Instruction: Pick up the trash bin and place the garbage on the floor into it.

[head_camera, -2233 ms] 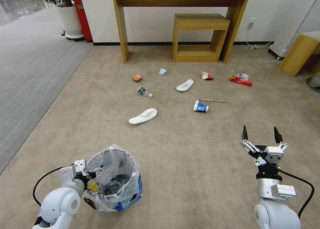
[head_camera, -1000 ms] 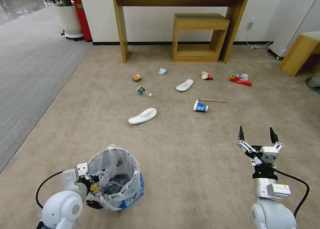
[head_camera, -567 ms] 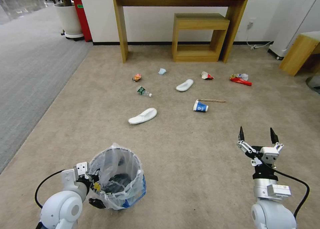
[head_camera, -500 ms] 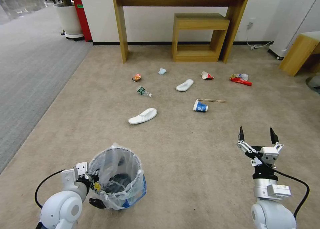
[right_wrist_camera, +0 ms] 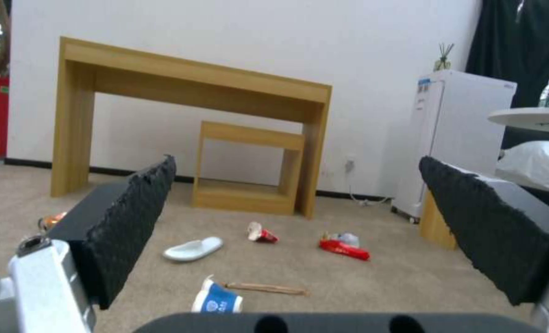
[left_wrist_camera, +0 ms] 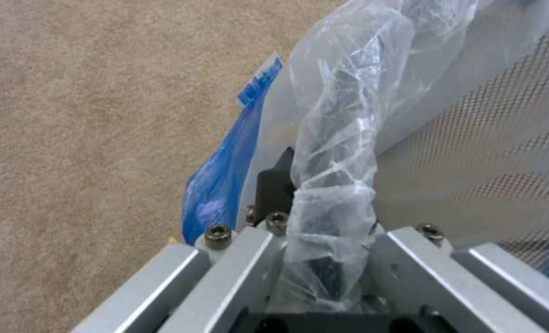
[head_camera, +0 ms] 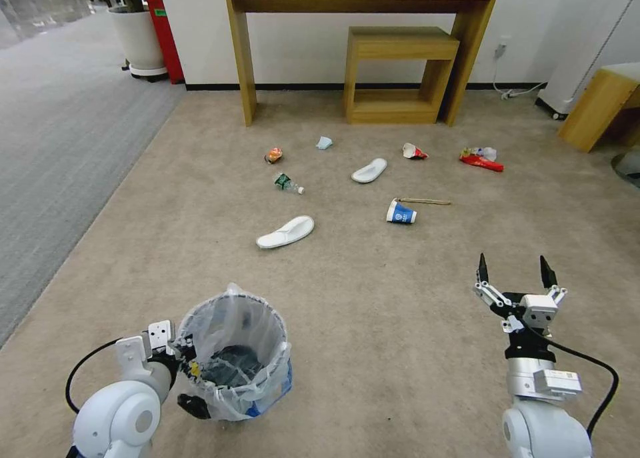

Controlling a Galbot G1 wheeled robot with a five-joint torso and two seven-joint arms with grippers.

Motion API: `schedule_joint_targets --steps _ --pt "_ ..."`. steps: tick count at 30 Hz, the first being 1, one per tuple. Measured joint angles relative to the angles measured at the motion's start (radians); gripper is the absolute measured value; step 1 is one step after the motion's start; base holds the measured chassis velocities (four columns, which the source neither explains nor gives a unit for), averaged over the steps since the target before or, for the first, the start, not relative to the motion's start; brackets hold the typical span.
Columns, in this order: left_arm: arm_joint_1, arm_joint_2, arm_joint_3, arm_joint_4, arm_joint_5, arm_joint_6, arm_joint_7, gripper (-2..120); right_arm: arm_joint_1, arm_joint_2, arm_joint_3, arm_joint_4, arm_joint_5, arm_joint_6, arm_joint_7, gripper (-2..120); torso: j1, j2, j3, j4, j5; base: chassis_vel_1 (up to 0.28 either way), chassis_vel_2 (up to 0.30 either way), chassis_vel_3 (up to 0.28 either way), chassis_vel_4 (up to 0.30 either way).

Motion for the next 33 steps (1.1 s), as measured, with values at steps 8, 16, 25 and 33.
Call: schedule_joint_targets --steps 8,16,25,33 --pt "-0.016 -0.046 -0.083 -0.095 -0.133 0.000 0.001 1 0.000 -0.003 0.011 0.011 -0.002 0.011 -0.003 100 0.000 0.000 0.000 -0.0001 0.0000 0.000 0.000 0.000 0.000" --pt "-0.038 -0.105 -0.221 -0.231 -0.335 -0.001 -0.071 1 0.002 -0.009 0.018 0.009 0.013 0.013 -0.002 100 0.000 0.000 0.000 -0.0001 0.0002 0.000 0.000 0.000 0.000" --pt "-0.035 -0.161 -0.296 -0.297 -0.359 -0.001 -0.156 1 0.014 -0.008 0.011 0.008 0.027 0.014 0.002 100 0.000 0.000 0.000 0.0000 0.0000 0.000 0.000 0.000 0.000" --pt "-0.032 -0.163 -0.379 -0.303 -0.474 -0.002 -0.227 1 0.014 -0.013 0.011 0.018 0.041 0.013 0.005 100 0.000 0.000 0.000 0.0000 -0.0001 0.000 0.000 0.000 0.000"
